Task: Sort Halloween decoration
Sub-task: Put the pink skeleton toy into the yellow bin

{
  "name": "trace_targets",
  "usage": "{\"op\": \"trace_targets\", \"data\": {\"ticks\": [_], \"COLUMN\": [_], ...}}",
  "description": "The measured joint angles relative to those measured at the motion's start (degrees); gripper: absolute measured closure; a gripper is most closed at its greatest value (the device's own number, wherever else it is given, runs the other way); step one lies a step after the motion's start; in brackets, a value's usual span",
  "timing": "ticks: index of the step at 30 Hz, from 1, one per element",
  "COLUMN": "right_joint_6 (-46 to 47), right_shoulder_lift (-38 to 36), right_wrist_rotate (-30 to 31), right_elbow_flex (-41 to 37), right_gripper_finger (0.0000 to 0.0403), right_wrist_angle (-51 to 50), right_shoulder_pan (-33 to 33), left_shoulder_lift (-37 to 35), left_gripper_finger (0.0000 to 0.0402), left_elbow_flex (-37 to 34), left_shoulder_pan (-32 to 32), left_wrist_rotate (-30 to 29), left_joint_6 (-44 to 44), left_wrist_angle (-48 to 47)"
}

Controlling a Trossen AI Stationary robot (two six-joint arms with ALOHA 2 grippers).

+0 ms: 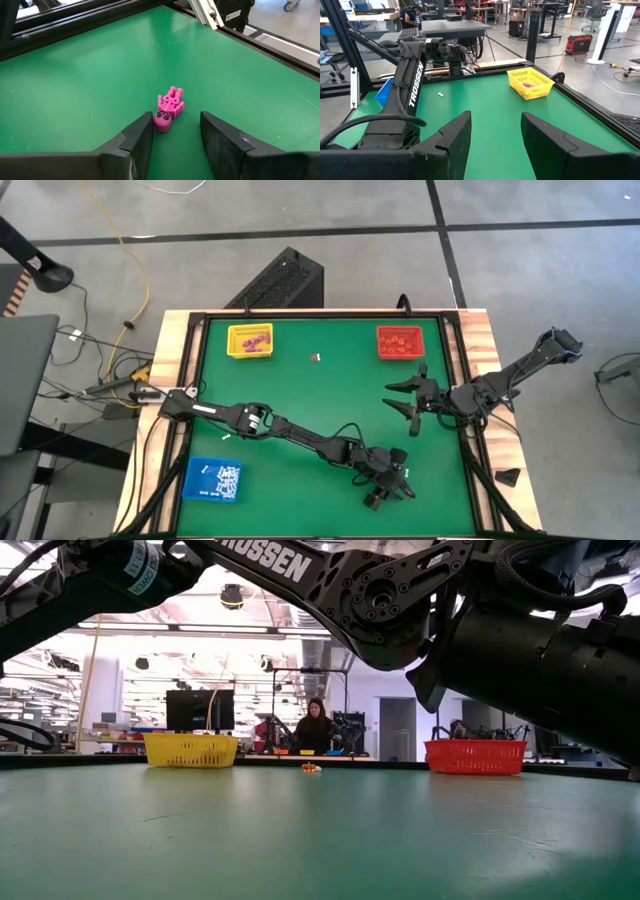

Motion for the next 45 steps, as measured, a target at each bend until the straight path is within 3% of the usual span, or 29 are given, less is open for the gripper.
{"op": "trace_targets", "data": {"ticks": [24, 36, 40, 45], "right_joint_6": [0.01, 0.01, 0.03, 0.08], "right_shoulder_lift": [0.0, 0.0, -0.01, -0.02], "right_wrist_rotate": [-0.1, -0.11, -0.22, -1.31], "right_elbow_flex": [0.0, 0.0, 0.0, 0.0], "right_gripper_finger": [0.02, 0.02, 0.02, 0.02], "right_wrist_angle": [-0.02, -0.02, -0.14, -0.52], "right_shoulder_pan": [0.0, 0.02, 0.17, 0.17], "left_shoulder_lift": [0.0, -0.31, -2.79, -7.88], "left_gripper_finger": [0.0358, 0.0385, 0.0387, 0.0387], "left_elbow_flex": [0.0, 0.0, -0.02, -0.02], "left_shoulder_pan": [0.37, 0.7, 1.3, 2.09], "left_wrist_rotate": [-0.13, 0.44, 0.89, 1.01], "left_joint_6": [0.07, 0.54, 1.21, 4.68], "left_wrist_angle": [0.11, -0.66, -4.28, -15.31]}}
